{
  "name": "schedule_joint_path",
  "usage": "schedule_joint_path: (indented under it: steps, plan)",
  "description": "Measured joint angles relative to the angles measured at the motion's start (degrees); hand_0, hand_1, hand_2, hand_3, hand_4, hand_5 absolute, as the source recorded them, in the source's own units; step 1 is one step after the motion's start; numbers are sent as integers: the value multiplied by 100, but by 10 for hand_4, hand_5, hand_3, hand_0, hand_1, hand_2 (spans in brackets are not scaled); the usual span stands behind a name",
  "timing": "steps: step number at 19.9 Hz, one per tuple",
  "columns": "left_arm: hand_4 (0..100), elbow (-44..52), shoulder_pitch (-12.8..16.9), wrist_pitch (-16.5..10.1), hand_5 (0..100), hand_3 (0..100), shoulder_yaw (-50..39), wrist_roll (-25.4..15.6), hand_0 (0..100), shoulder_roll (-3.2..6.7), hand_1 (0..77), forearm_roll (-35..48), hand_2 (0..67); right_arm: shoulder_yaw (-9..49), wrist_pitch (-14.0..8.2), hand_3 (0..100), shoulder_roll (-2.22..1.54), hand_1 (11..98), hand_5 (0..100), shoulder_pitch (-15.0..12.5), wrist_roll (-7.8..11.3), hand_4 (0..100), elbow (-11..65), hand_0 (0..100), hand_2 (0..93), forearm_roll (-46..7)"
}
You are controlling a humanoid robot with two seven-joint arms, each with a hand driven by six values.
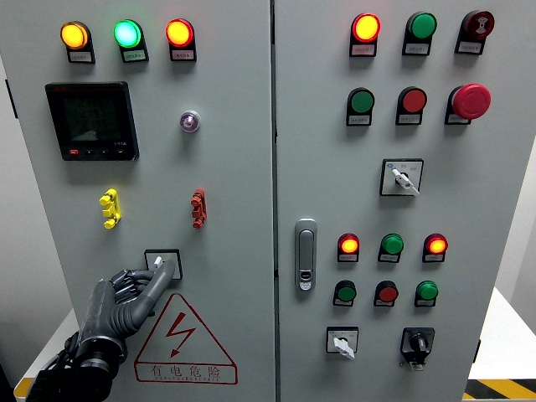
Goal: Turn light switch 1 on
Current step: 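Twist the rotary switch knob clockwise with the left hand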
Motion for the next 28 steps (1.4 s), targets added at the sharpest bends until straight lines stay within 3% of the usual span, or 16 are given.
schedule_joint_path:
  steps: [18, 25, 28]
  plan:
    - [994, 104, -76, -17, 669, 843, 5, 9, 364, 0, 594, 0, 571, 2, 0, 196, 0, 196, 106, 0, 2, 193, -4, 0, 0, 0]
    - [990, 115, -121, -18, 674, 838, 7, 9, 647, 0, 607, -1, 580, 5, 0, 196, -1, 196, 106, 0, 2, 193, -3, 0, 0, 0]
    - [990, 115, -126, -18, 676, 838, 3, 9, 716, 0, 600, -1, 583, -1, 0, 196, -1, 196, 106, 0, 2, 193, -2, 0, 0, 0]
